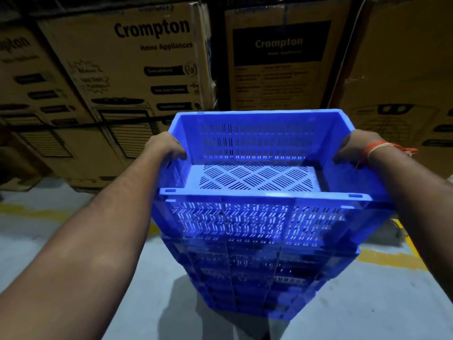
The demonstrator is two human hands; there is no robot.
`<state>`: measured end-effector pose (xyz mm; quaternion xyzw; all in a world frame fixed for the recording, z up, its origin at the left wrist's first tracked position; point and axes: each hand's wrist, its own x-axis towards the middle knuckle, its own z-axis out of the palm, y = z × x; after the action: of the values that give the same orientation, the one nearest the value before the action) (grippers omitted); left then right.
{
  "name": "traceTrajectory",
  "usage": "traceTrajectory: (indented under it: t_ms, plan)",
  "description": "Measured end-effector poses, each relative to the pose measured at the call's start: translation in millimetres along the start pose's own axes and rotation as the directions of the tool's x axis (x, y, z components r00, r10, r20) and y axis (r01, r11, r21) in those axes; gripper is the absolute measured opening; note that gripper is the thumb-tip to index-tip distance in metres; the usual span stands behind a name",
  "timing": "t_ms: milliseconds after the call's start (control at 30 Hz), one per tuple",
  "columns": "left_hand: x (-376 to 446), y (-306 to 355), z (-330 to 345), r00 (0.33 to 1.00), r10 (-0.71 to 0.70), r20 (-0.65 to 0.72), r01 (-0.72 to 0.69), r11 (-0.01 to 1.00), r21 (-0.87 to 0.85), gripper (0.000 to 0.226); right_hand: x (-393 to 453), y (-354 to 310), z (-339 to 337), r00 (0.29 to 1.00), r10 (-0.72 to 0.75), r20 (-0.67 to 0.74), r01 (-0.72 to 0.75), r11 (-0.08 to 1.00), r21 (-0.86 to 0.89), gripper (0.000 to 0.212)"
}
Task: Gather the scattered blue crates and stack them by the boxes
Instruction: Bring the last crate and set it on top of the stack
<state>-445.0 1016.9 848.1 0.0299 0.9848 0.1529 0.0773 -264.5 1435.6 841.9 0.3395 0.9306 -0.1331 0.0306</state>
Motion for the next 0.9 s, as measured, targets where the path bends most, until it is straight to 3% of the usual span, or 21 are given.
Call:
traceTrajectory:
  t_ms: [667,900]
  plan:
    - [21,-25,7,0.996,0.017,-0.086,-0.014,0.999,0.038,0.026,6,-30,-8,0.999,-0.034,-0.019,0.034,0.999,0.014,0.035]
    - [26,-10,5,0.998,0.027,-0.061,-0.025,0.999,0.036,0.031,3,-17,0,0.999,0.03,-0.03,-0.029,0.999,0.023,0.041]
